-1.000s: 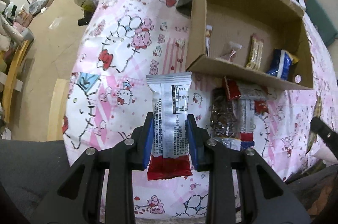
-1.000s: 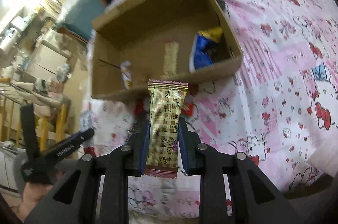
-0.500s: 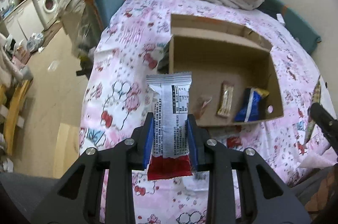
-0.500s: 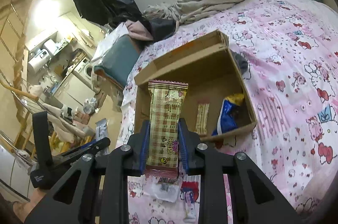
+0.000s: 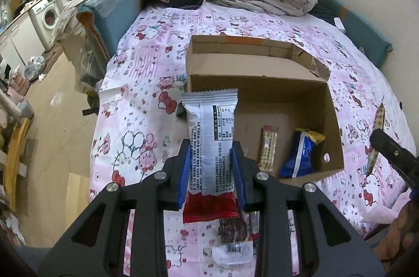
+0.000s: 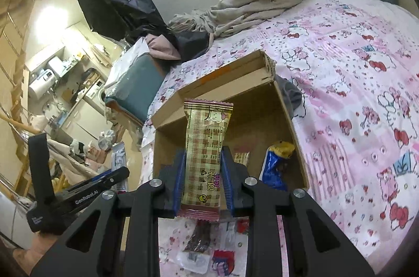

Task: Organize snacks
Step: 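Lift both held snacks and carry them over the cardboard box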

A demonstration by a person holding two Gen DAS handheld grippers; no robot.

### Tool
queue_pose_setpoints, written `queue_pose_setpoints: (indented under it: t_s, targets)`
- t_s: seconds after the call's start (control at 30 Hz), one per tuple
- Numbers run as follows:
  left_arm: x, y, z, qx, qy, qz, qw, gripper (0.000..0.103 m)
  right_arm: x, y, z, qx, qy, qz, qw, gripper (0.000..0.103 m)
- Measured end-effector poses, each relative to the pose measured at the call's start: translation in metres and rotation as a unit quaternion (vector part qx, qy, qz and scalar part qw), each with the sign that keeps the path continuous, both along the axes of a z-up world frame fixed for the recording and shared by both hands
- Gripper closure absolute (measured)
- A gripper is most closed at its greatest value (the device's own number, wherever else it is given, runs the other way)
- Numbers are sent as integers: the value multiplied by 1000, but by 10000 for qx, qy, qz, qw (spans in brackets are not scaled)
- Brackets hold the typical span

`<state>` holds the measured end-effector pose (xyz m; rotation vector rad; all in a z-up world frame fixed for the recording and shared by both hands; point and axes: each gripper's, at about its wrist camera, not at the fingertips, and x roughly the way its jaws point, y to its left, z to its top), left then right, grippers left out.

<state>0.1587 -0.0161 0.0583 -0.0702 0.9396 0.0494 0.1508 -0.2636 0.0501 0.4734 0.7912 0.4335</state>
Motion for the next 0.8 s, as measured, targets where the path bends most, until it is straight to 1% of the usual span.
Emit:
queue_pose_setpoints:
  t_s: [0.3,0.37,0.47,0.6,0.8]
  targets:
    - [28,-16,-14,85,44,-172,9998,77,31,8,-17,-164,214,23,9996,76]
    - [34,-17,-20,54,63,-201,9998,77,37,11,-23,-233,309,33,9992,76]
    - [41,-18,-31,-107,103,-332,9993,77,44,14,-31,-275,433,52,9987,76]
    - [48,-17,-45,-176,84,-472,9987,77,48,17,-43,-288,616,80,9977,76]
    - [54,-15,-61,-267,208,-452,9984,77,52,21,-61,-261,943,128,9951,76]
